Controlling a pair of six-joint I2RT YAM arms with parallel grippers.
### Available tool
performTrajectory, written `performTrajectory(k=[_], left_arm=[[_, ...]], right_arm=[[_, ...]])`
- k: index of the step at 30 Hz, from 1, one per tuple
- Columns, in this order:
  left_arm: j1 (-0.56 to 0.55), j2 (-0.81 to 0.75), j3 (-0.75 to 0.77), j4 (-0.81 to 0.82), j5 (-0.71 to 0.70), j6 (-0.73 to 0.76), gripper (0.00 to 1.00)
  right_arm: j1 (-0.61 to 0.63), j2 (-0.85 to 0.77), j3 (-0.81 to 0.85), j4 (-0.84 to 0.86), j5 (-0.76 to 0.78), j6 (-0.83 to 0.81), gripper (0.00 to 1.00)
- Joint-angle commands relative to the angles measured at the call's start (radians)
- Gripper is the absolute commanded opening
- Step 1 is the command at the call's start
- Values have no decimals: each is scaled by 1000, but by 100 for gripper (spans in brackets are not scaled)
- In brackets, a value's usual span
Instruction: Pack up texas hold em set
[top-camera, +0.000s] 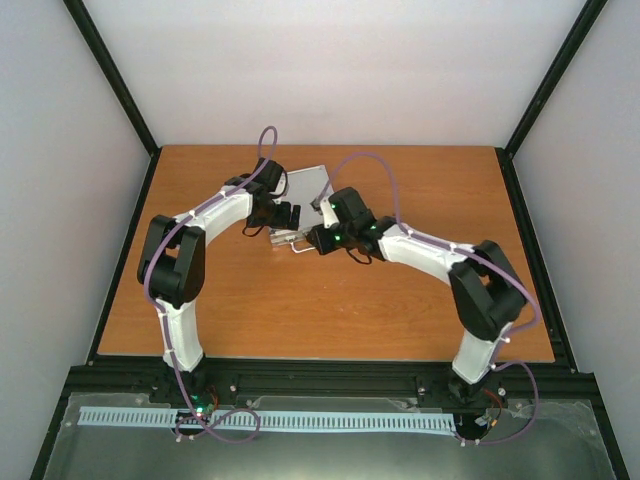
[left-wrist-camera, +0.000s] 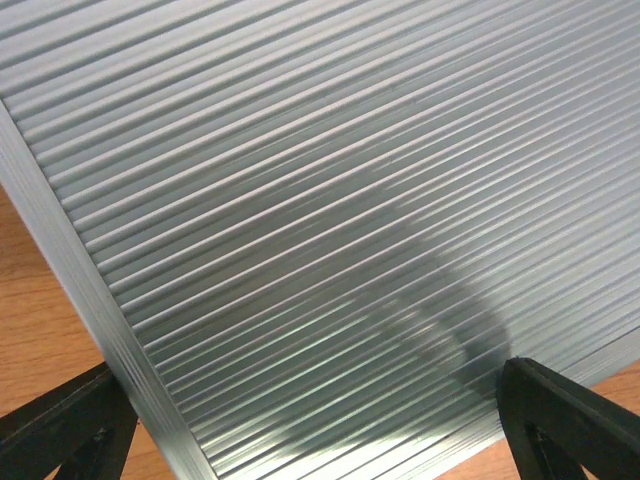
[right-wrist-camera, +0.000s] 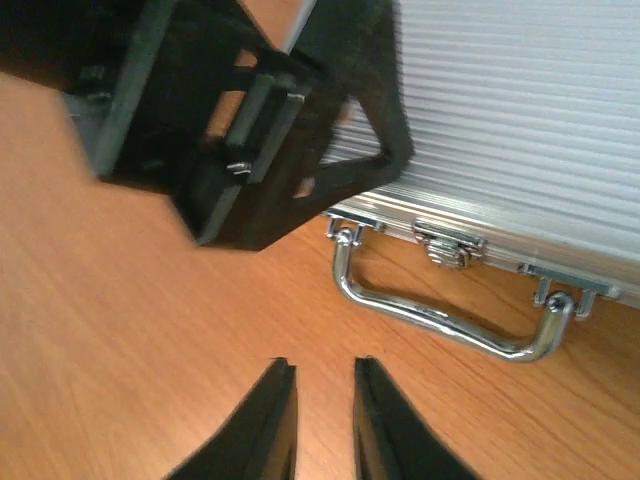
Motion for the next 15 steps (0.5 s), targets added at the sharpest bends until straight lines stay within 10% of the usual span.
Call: performTrajectory(k=[1, 5, 15], left_arm=[[-12, 37, -23, -99, -14, 34, 100], [-12, 24, 0, -111, -22, 33, 100], [-12, -54, 251, -239, -92, 51, 100]], right_arm=[[3, -132, -34, -121, 30, -35, 34], [0, -232, -68, -207, 164, 3, 98], [-37, -438, -127, -417, 324, 76, 100]])
